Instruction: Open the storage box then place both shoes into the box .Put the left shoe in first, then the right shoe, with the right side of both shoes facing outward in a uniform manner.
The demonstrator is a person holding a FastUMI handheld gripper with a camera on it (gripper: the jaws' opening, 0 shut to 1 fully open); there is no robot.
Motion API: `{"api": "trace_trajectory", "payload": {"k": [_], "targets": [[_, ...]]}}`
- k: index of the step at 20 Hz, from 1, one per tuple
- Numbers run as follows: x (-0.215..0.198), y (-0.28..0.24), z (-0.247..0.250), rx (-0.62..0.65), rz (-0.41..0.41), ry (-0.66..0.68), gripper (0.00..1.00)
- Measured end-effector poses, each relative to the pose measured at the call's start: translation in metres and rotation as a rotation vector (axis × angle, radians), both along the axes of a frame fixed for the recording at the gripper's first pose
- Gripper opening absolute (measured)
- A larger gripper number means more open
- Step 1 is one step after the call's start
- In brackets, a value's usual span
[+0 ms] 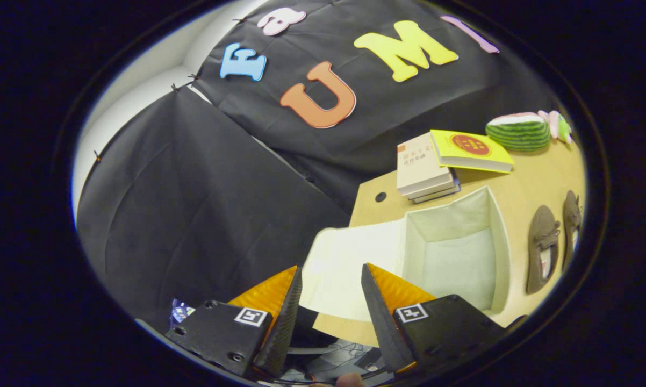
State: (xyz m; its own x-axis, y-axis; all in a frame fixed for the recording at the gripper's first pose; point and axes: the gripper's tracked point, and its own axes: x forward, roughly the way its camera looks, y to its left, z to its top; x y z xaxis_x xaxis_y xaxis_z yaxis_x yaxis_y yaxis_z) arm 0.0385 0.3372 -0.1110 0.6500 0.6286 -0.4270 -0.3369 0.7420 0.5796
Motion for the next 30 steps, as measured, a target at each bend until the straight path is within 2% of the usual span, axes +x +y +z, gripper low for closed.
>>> {"api": "trace_trajectory", "payload": {"k": [3, 5, 9, 15, 23, 30], "targets": [[-0.001, -0.028, -0.003, -0.087, -0.053, -0.047, 1.0], [0.002, -0.053, -0.001, -0.141, -0.097, -0.078, 1.0], [0.002, -0.125, 0.002, -0.336, -0.209, -0.151, 1.0], [0.003, -0.223, -0.016, -0.452, -0.294, -0.145, 1.0], [0.005, -0.305, -0.101, -0.519, -0.281, 0.06, 1.0], [0.031, -0.335, -0.19, -0.537, -0.244, 0.269, 1.0]]}}
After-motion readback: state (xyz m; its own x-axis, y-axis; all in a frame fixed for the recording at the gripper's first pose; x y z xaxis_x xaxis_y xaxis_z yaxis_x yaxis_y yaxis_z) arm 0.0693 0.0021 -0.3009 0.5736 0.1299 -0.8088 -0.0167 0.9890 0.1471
